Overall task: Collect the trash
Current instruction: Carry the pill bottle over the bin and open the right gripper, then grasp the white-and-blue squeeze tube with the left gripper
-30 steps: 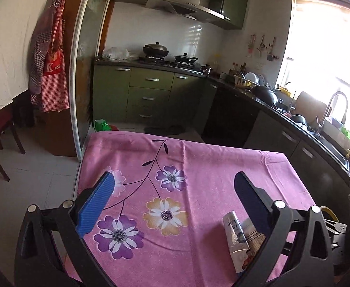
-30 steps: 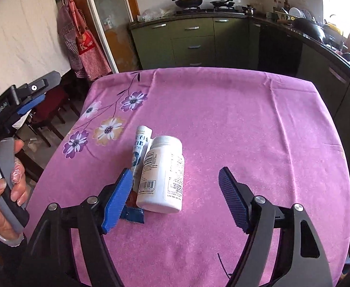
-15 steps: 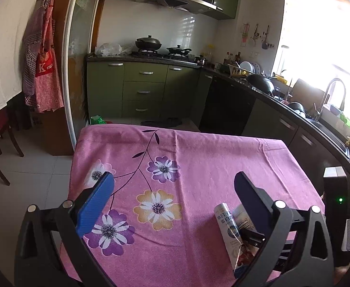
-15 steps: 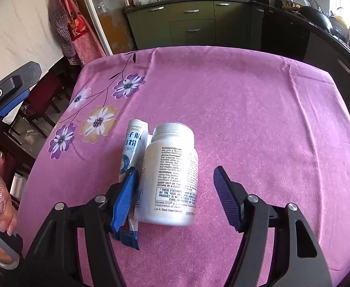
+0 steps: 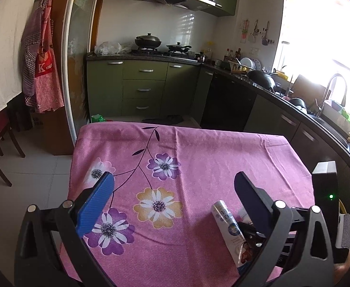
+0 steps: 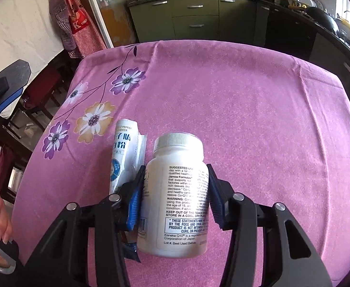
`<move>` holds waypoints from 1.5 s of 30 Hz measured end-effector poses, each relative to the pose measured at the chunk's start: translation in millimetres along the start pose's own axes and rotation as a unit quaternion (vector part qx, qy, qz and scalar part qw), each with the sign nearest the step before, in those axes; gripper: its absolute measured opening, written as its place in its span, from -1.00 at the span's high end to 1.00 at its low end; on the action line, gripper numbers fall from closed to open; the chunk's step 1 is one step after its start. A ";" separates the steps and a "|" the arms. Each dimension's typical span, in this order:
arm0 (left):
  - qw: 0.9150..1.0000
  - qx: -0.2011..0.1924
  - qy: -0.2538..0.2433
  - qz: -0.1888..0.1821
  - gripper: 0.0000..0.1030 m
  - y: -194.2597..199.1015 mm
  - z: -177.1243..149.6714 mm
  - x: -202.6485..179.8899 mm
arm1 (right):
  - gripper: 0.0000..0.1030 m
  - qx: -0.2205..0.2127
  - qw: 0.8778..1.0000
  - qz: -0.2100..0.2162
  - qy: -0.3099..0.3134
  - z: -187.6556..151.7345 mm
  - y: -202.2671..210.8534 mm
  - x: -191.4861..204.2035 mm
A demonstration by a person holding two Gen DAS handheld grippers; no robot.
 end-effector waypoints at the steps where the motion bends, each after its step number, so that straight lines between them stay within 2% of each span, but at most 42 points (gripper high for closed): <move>1: 1.000 0.001 0.000 0.002 -0.86 -0.8 -0.6 0.6 | 0.07 0.000 1.000 -0.003 0.004 -1.7 1.9 -1.3; 7: 1.000 0.009 -0.003 0.004 -0.86 -4.5 -4.4 -0.1 | 0.07 -0.009 0.999 -0.034 0.035 -21.0 27.4 -25.1; 14: 1.000 0.013 -0.013 0.006 -0.86 -6.5 -6.9 -4.0 | 0.08 -0.045 0.998 -0.025 -0.019 -37.8 94.1 -74.1; 18: 1.000 0.016 -0.016 0.005 -0.86 -7.2 -8.2 -5.6 | 0.07 -0.081 0.992 -0.079 -0.055 -40.3 151.2 -132.9; 21: 1.000 0.017 -0.021 0.006 -0.86 -7.8 -9.4 -7.3 | 0.07 -0.092 0.979 -0.151 -0.099 -50.7 186.3 -203.0; 25: 0.999 0.023 -0.026 0.006 -0.86 -10.3 -12.4 -10.0 | 0.07 -0.060 0.954 -0.244 -0.162 -88.0 207.7 -305.6; 28: 0.999 0.027 -0.032 0.007 -0.86 -11.8 -15.0 -12.4 | 0.07 -0.023 0.940 -0.271 -0.206 -115.0 202.1 -359.0; 31: 0.999 0.030 -0.036 0.008 -0.86 -13.3 -17.1 -13.7 | 0.07 -0.005 0.929 -0.294 -0.226 -128.3 194.4 -390.6; 35: 0.999 0.034 -0.039 0.006 -0.86 -14.7 -19.3 -14.7 | 0.00 0.003 0.921 -0.293 -0.258 -136.3 183.9 -419.5; 36: 0.999 0.035 -0.040 0.005 -0.86 -14.8 -19.8 -15.5 | -0.29 0.009 0.917 -0.299 -0.263 -136.5 181.6 -425.8; 37: 0.999 0.035 -0.041 0.004 -0.86 -15.0 -20.0 -16.1 | -0.40 0.005 0.914 -0.305 -0.266 -136.1 183.8 -431.4; 40: 0.998 0.038 -0.044 0.003 -0.86 -16.1 -21.0 -18.1 | -0.39 -0.026 0.908 -0.319 -0.270 -133.9 203.4 -433.2; 42: 0.998 0.041 -0.046 0.000 -0.86 -16.5 -22.4 -20.2 | -0.39 -0.051 0.910 -0.308 -0.274 -131.8 220.1 -422.7; 45: 0.998 0.047 -0.051 -0.006 -0.86 -17.3 -25.5 -25.7 | -0.39 -0.086 0.917 -0.290 -0.258 -129.0 239.3 -382.7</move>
Point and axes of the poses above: each gripper's, at about its wrist camera, not at the fingertips, and y roughly against the way its jaws point, x to its left, z to its top, the point moved 7 cm from there along -y, roughly the way its jaws point, and after that the axes turned 11 degrees about -x, right-handed, at the moved point
